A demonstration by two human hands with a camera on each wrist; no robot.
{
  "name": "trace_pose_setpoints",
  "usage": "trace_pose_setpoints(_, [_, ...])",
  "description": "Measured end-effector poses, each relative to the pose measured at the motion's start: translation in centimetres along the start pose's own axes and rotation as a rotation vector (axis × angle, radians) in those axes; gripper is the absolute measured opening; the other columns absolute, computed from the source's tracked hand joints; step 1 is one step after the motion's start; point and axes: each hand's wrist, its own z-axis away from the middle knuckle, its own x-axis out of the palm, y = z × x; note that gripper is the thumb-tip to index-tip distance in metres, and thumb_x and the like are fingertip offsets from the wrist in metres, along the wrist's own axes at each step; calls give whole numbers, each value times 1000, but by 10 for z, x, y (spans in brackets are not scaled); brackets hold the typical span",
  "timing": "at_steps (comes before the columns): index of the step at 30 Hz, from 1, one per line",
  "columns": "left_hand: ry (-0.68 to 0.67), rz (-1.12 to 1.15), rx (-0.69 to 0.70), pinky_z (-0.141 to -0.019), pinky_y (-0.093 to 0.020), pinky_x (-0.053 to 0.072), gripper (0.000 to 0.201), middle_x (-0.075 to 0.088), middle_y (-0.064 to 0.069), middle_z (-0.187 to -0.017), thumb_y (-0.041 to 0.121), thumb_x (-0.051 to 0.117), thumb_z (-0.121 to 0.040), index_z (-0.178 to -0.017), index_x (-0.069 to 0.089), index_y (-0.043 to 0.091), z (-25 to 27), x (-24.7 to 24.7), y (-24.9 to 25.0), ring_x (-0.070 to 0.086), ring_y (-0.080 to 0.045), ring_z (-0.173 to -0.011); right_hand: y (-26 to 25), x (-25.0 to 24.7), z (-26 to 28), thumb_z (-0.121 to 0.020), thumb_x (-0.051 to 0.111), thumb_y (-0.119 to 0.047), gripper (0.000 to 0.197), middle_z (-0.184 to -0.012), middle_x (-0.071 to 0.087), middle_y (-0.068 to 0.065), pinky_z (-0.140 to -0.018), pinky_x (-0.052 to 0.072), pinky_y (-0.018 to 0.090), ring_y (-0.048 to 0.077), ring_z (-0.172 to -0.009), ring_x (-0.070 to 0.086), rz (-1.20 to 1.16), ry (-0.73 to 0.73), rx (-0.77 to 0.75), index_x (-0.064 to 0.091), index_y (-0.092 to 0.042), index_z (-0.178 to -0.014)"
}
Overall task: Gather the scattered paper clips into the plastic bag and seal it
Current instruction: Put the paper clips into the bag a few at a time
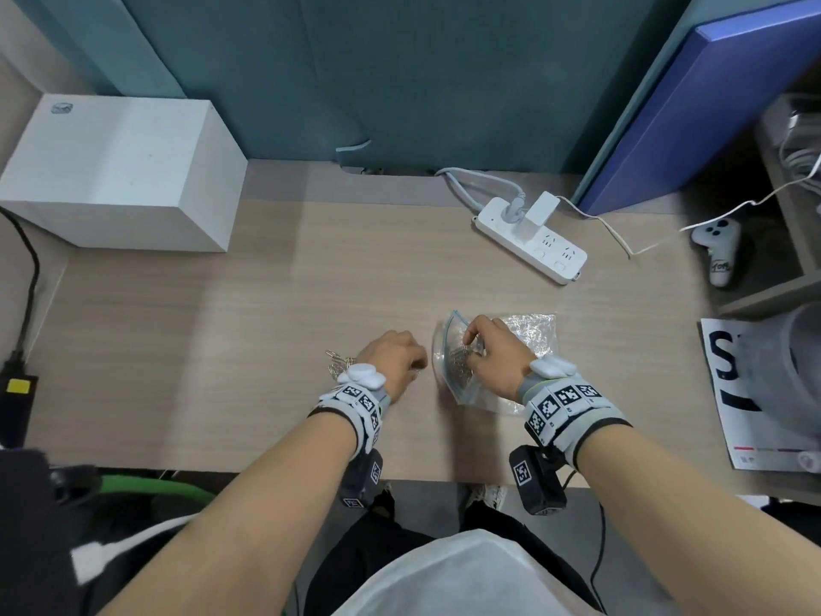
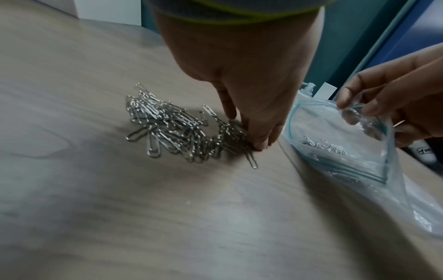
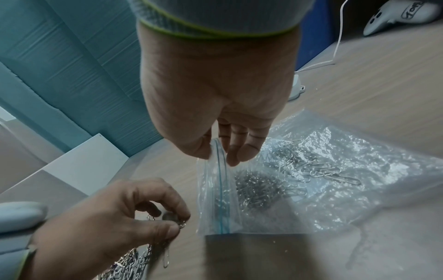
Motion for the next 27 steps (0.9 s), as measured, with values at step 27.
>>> trace_pose_setpoints(27, [58,109,-247,-73,-32,50,19,50,7,-98,20,70,-82,-96,63,31,37,-4,-51,57,-22,-87,-10,13,-1,-89,55,-10,21,-106,50,-3,-69,43,34,20,-83,58,-33,-23,-16,54,-27,-101])
